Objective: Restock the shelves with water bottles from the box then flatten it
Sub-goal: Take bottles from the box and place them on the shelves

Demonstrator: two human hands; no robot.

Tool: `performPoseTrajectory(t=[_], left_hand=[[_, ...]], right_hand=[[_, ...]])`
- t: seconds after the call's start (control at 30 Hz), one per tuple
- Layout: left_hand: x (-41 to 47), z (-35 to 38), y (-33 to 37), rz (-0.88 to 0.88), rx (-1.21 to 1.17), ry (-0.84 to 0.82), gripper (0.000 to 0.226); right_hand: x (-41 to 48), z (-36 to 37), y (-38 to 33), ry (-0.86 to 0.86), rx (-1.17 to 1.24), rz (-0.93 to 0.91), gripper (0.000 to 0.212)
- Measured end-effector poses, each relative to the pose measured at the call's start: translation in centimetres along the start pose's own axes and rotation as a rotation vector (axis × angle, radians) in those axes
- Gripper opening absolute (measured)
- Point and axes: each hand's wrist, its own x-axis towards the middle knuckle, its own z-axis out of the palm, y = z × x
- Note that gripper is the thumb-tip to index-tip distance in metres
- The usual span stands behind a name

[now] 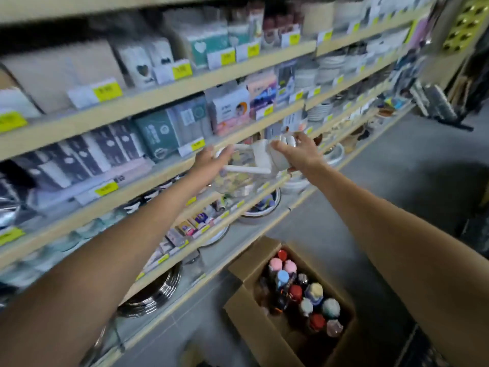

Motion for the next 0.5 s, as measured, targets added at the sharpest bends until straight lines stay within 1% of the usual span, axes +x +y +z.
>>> performPoseTrajectory(t=[0.07, 0.1, 0.13, 0.2, 0.23, 0.27, 0.37, 0.47, 0.5], left_hand=[[-1.8, -6.2, 0.3, -0.126, -0.21, 0.066, 0.061], [-3.6, -10.0, 0.5, -0.151, -0.272, 0.083, 0.06], [-4.1, -11.3, 0.4, -0.159, -0.309, 0.053, 0.059], [-7.1, -16.6, 0.2, -0.147, -0.311, 0.08, 0.059], [-9.1, -19.1, 0.7, -0.135, -0.321, 0.112, 0.058], [-10.4, -21.3, 0.7, -0.11, -0.321, 0.13, 0.056], [-15.6, -28.0, 1.5, -0.032, -0.236, 0.254, 0.054], [-20.4, -33.3, 1.2, 0.087, -0.103, 0.428, 0.041], [-21.9, -34.8, 0.8, 0.121, -0.056, 0.473, 0.048]], right_hand=[[-1.1, 2.0, -5.6, -0.051, 0.043, -0.115, 0.069], [-1.8, 3.5, -9.0, -0.079, 0.051, -0.18, 0.068], [-2.0, 3.9, -10.3, -0.081, 0.06, -0.192, 0.068], [-3.5, 6.6, -15.3, -0.12, 0.064, -0.289, 0.071], [-4.7, 7.9, -17.9, -0.145, 0.057, -0.345, 0.069], [-5.6, 9.1, -20.1, -0.168, 0.065, -0.386, 0.064], [-10.0, 12.9, -27.5, -0.226, 0.122, -0.503, 0.051], [-14.5, 16.4, -33.2, -0.253, 0.215, -0.566, 0.053], [-15.7, 17.4, -34.7, -0.258, 0.262, -0.58, 0.056]])
